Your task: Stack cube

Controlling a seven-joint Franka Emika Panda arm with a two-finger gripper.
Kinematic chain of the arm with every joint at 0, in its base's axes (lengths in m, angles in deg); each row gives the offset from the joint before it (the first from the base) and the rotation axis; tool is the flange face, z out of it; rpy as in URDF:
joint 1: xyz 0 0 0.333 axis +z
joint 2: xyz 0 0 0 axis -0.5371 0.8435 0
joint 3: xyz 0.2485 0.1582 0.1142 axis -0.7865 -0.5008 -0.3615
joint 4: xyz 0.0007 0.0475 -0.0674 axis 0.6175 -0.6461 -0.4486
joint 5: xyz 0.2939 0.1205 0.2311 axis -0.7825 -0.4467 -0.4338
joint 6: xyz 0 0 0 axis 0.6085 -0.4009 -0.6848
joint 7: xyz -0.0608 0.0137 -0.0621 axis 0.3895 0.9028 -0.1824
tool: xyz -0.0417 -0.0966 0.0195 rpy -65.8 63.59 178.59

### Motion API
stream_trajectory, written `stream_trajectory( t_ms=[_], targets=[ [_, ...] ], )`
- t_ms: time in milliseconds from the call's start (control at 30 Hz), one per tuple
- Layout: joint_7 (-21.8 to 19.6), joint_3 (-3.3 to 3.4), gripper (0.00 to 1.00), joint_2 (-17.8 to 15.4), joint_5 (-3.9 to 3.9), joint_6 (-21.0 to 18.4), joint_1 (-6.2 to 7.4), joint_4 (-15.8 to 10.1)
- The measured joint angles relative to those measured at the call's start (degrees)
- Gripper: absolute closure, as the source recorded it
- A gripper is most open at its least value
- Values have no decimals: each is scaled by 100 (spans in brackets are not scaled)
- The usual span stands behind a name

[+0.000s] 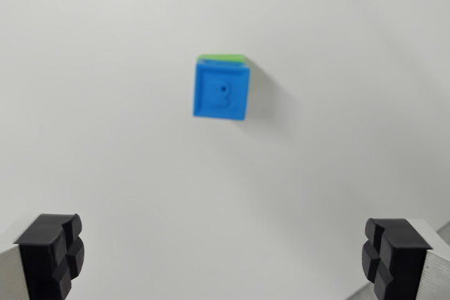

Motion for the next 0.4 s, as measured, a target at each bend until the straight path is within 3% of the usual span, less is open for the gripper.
stream_trajectory(
  t_ms=[400],
  targets=[
    [0, 0, 0, 1, 0, 0, 0, 0]
  ],
)
